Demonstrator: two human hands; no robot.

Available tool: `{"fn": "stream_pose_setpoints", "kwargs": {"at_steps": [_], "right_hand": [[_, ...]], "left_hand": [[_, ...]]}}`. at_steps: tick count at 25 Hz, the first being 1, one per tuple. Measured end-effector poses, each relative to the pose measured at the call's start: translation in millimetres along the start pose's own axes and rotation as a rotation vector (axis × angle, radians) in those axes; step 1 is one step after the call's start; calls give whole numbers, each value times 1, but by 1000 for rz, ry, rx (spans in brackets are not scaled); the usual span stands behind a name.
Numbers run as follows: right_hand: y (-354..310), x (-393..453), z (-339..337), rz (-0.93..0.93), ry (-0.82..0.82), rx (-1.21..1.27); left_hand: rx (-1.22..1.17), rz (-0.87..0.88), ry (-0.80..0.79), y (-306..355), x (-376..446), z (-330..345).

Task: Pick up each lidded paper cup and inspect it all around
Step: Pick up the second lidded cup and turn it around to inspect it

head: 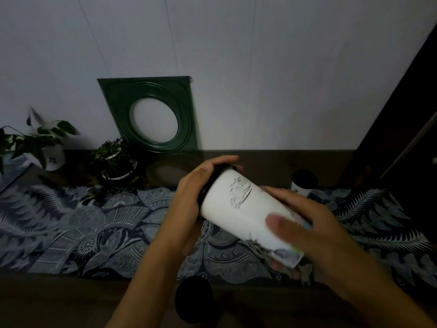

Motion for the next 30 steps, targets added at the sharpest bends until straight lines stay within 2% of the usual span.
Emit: {"fn": "stream_pose_setpoints", "kwargs": {"at_steps": [1, 2, 3, 4, 5, 7, 8, 9, 10, 11, 13, 14, 15, 17, 18, 19, 21, 22, 23, 24, 25, 27, 28, 29, 30], "right_hand": [[3, 1, 1, 126, -29, 205], [3, 0, 3, 185, -53, 293], [2, 0, 4, 172, -46, 282], [0, 0, 4, 98, -15, 168], [-2, -1, 4, -29, 5, -66], [-7, -2, 3, -363, 62, -786], [-7, -4, 5, -500, 71, -1020], [-2, -3, 4, -539, 75, -1072], [-1, -4, 3, -494, 84, -1003], [0, -3, 2, -384, 68, -788], [4, -1, 3, -73, -20, -115], [8, 0, 4, 70, -45, 127], [10, -1, 7, 174, -71, 276], [9, -3, 10, 197, -95, 281], [8, -4, 10, 132, -71, 135], [6, -4, 9, 20, -58, -127], [0, -6, 8, -312, 8, -845], [-1, -6, 11, -442, 24, -1041], [1, -6, 11, -466, 22, -1079], [1, -6, 11, -411, 27, -1017], [0, -5, 10, -295, 11, -797], [4, -3, 8, -19, -59, -117], [6, -3, 8, 101, -77, 120], [8, -3, 9, 186, -109, 252], [9, -4, 12, 210, -138, 282]], "left_hand": [[-18, 20, -8, 1, -1, 0], [-23, 29, 1, 1, -1, 0], [-21, 26, 19, 1, -1, 0], [-13, 8, 43, -1, -1, 0], [2, -23, 70, -2, 0, 0], [36, -93, 105, -6, 1, -1], [46, -110, 109, -8, 2, -1], [47, -109, 101, -9, 2, -2], [44, -94, 87, -9, 2, -2], [43, -69, 71, -8, 1, -2], [29, -7, 31, -5, -1, -2], [11, 19, 18, -4, -2, -2], [-6, 36, 14, -3, -2, -2], [-11, 44, 33, -3, -2, -3], [-2, 32, 52, -3, -1, -3], [12, 12, 67, -4, 0, -4], [49, -33, 82, -6, 1, -4], [61, -47, 80, -7, 1, -3], [63, -52, 74, -7, 1, -3], [58, -50, 65, -8, 0, -4], [52, -42, 54, -8, 0, -4], [27, -14, 24, -7, -1, -5], [6, -1, 13, -6, -1, -5], [-11, 5, 12, -6, -1, -5], [-19, 6, 20, -6, -1, -5]]}}
Point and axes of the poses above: each hand's wrist, its own x-axis towards the middle knuckle, its own z-axis out of the palm, y = z × x, the point moved 4 cm from there along x, towards the middle knuckle, and after that the axes turned 4 degrees about y, right-handed, at the moved point
